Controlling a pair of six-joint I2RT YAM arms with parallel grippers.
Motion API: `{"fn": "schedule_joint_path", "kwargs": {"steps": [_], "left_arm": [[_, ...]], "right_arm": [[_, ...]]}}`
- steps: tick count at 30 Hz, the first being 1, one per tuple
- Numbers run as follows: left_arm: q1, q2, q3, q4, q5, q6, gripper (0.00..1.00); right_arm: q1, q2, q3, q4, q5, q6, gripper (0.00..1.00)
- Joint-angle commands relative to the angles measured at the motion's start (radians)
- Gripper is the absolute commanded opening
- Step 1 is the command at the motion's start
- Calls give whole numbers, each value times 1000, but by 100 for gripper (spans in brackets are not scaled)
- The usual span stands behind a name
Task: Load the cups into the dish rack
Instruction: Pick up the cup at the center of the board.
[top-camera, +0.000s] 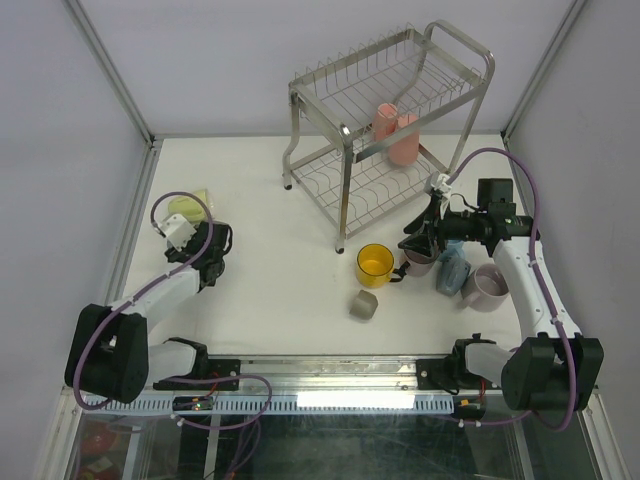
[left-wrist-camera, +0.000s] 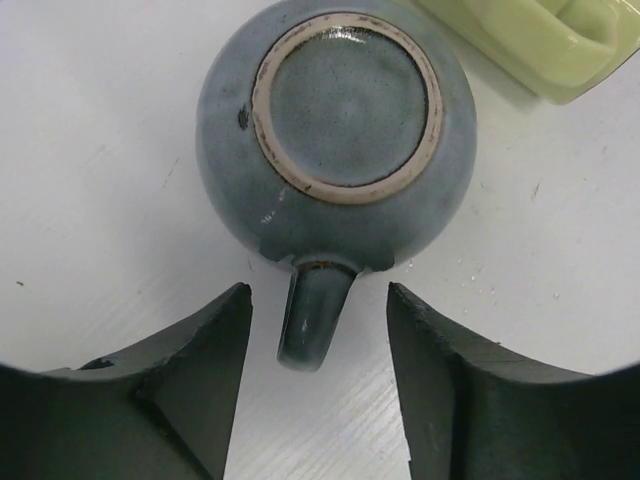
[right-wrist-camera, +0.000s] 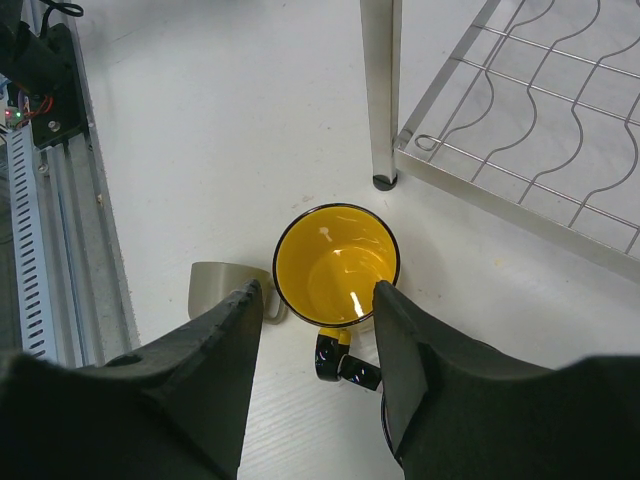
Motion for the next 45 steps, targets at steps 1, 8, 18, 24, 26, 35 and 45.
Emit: {"fn": "schedule_joint_path", "kwargs": {"steps": [1,8,18,24,26,35,45], "left_arm": [[15,34,36,106,-8,26,51],[20,40,41,113,-3,57,31],[21,-36,24,112,86,123,0],[-17,-187,8,112,208,167,0],[-66,-244,5,114,210,181,0],[-274,-358,-60,273,341,257,0],[-423,-389,-135,484,405,358,0]], "right_arm": [[-8,-13,5,23,-13,-1,51],[-8,-8,6,22,-16,-2,51],[-10,-8,6,23,-37,7,51],[-12,-3,-42,126,-139,130,51],[-12,-4,-68,211,-145,216,50],[139,-2,-160,650,339,583,17],[419,123,-255,1095,845,701,0]]}}
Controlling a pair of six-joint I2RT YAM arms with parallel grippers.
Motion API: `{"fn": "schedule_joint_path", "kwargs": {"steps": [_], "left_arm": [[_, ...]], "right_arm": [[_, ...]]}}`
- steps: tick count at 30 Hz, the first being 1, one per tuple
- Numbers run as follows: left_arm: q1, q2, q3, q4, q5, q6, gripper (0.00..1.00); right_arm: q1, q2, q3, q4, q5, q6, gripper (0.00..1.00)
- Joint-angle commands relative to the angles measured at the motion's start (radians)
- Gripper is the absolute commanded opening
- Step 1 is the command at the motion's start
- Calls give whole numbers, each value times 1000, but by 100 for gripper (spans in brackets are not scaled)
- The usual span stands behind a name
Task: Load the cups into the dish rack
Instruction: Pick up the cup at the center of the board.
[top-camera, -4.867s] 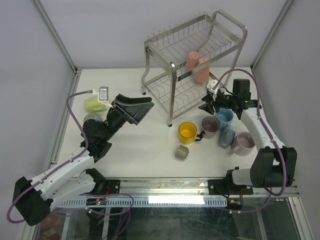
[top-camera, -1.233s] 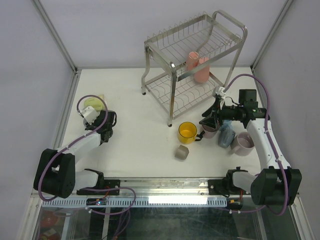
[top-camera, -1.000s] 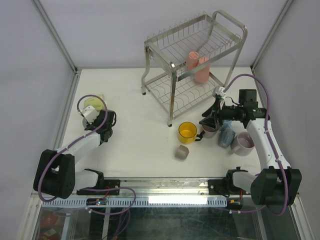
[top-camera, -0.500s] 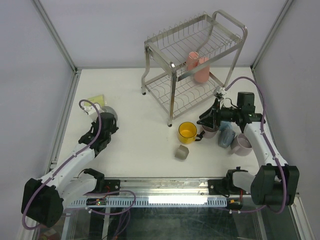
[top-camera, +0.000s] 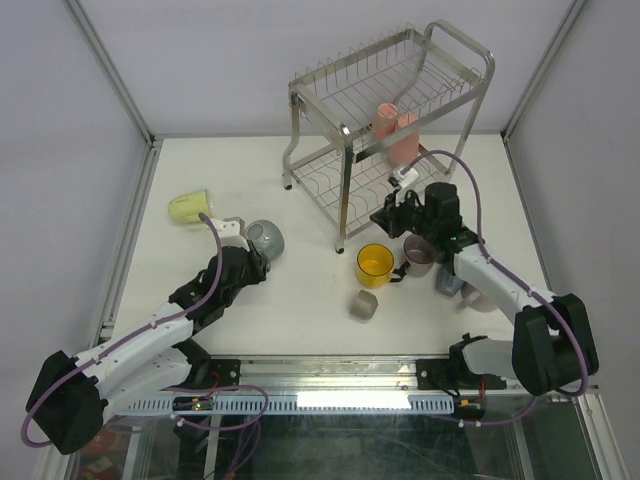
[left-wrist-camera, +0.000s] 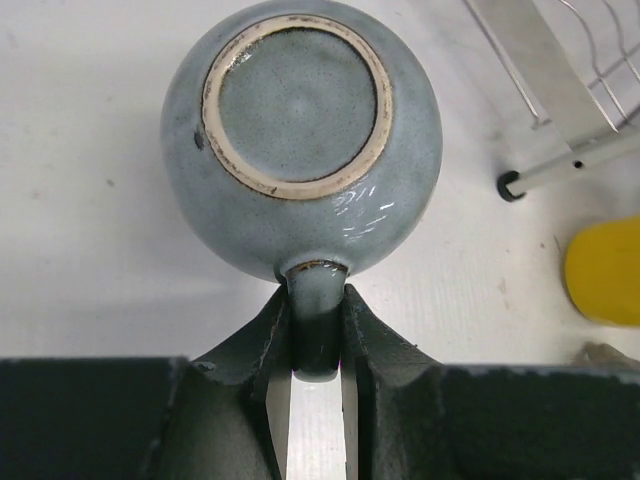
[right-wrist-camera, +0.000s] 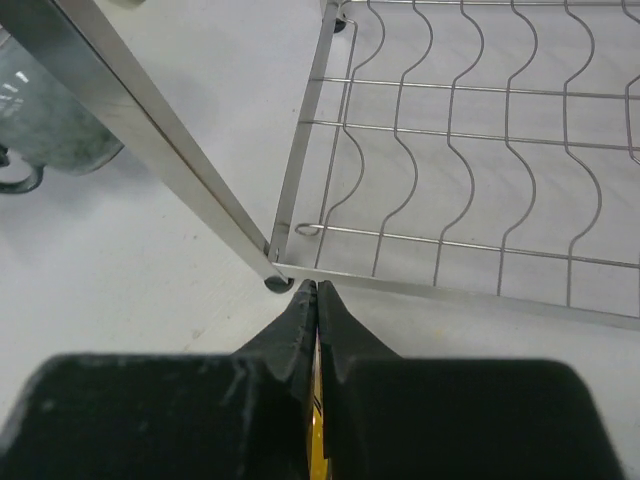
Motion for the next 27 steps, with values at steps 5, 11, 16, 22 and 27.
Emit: {"fn": "schedule_joint_path", "kwargs": {"steps": [5,11,16,22,27], "left_arm": [[-63,-59,-35,333,25,83,0],[-72,-99,-75,392,34,116,0],[-70,-71,-74,547,68,207,0],[-68,88,42,684,155,346,0],[-32,263,175,731,277,407,0]], "right_arm": [[247,96,-81,467,469,51,0],[303,145,-70,516,454,50,0],[313,131,-74,487,350,26,0],[192,56,112,72,237,-81,0],[59,-10,293,-367,-75,-283,0]]}}
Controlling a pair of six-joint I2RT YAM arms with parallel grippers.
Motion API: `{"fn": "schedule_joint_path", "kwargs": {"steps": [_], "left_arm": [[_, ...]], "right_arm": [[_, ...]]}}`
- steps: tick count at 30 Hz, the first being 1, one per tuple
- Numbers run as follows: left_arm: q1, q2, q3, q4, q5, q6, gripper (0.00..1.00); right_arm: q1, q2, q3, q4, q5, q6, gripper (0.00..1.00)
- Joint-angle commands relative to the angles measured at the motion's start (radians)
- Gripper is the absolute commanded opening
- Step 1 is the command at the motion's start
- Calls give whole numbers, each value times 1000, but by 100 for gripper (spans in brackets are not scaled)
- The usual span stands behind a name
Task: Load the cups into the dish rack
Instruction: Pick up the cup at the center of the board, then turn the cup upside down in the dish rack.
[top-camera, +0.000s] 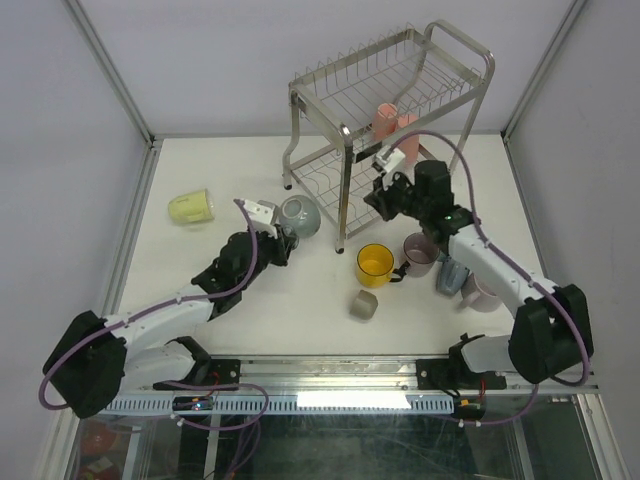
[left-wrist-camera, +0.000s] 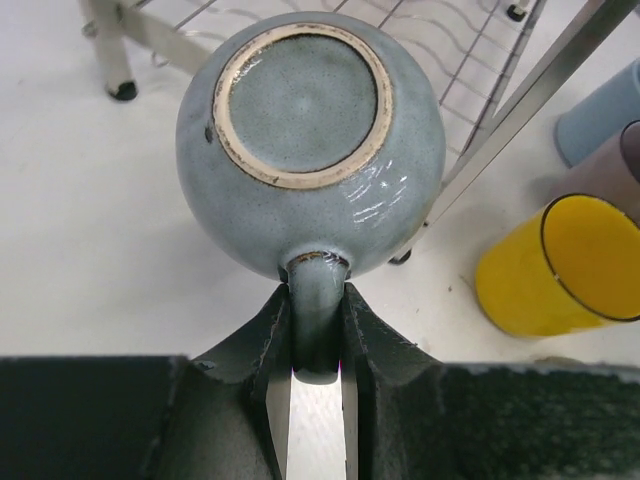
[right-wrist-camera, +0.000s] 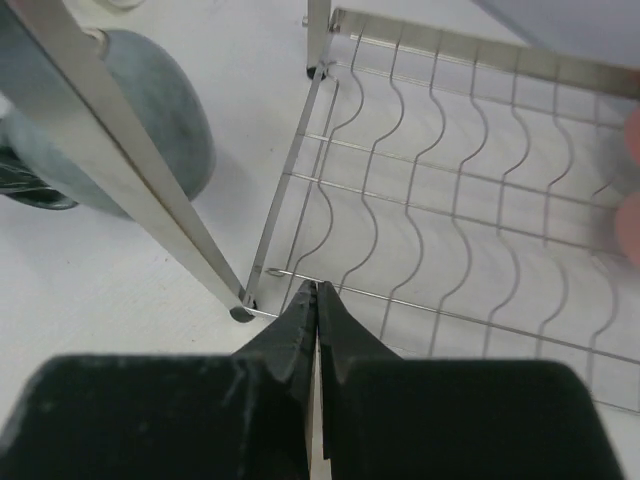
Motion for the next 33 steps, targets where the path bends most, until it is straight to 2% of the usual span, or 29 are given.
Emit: {"fn": "schedule_joint_path", "kwargs": {"steps": [1,4,11,18,33], "left_arm": [[37,95,170,292,152,96,0],[72,182,223,343,229,108,0],[132,385,328,480,372,101,0],[151,577,446,553,369,120,0],[172,845,668,639,384,189,0]], "right_arm": [[-105,-126,141,-351,-282,-175,0],[-183,-149,132,-401,-404,-228,10],[-287,-160,126,-451,-494,-296,11],[-343,-172,119,-465,-501,-322,12],[-361,-163,109,-458,-510,-330,12]]}}
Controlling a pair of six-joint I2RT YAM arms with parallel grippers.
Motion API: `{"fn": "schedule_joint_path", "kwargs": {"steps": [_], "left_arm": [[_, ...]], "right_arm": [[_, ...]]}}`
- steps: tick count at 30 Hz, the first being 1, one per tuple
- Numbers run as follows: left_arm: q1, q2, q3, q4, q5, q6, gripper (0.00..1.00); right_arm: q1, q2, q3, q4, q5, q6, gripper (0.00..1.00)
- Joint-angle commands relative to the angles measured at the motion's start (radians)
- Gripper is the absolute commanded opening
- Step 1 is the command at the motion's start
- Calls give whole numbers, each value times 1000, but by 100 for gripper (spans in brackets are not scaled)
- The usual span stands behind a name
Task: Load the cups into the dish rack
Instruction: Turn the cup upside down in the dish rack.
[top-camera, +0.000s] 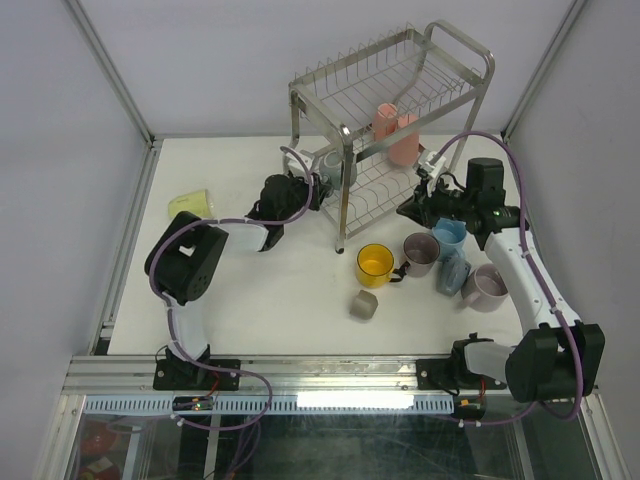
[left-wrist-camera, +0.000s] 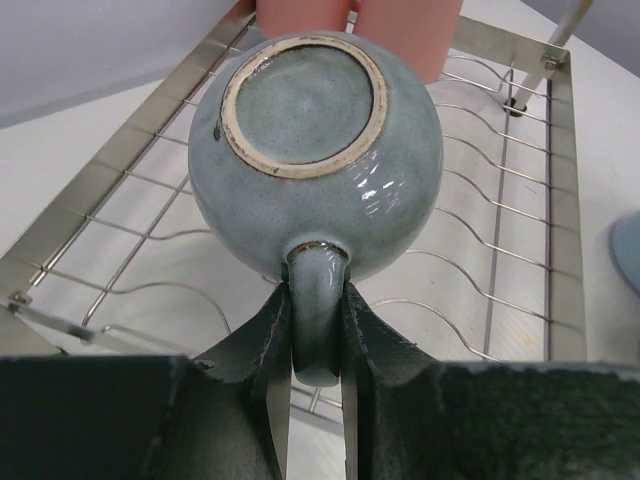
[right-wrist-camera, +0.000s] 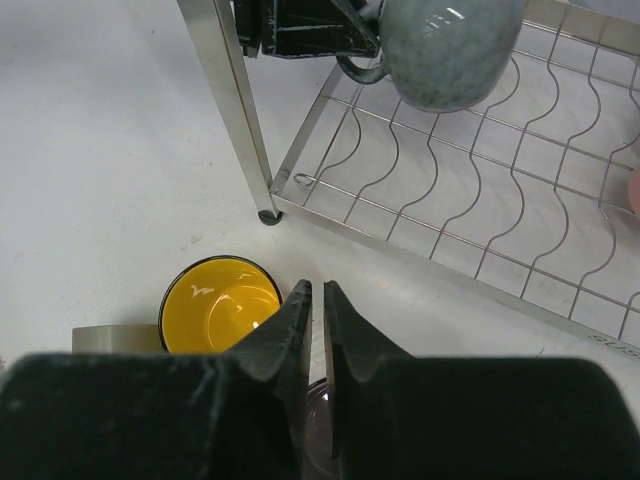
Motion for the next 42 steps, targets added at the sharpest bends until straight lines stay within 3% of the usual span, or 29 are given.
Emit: {"fn": "schedule_joint_path", "kwargs": {"steps": [1,13,22,29,42], "left_arm": [[9,32,124,235,33,40,0],[9,196,285,230,-6,39,0],[5,241,339,194,-9,32,20],[-8,185,291,205,-1,28,37],[-8,-31,0,275,-65,2,40]], "right_arm": [[-7,-17,-1,21,-24,-15,12],[-12,-6,-9,22,-21,-26,12],[-15,-1,-14,24,-17,-36,13],[-18,3,-17,25,-17,-41,13],[-22,-5,-37,30,-48,-75,21]]}}
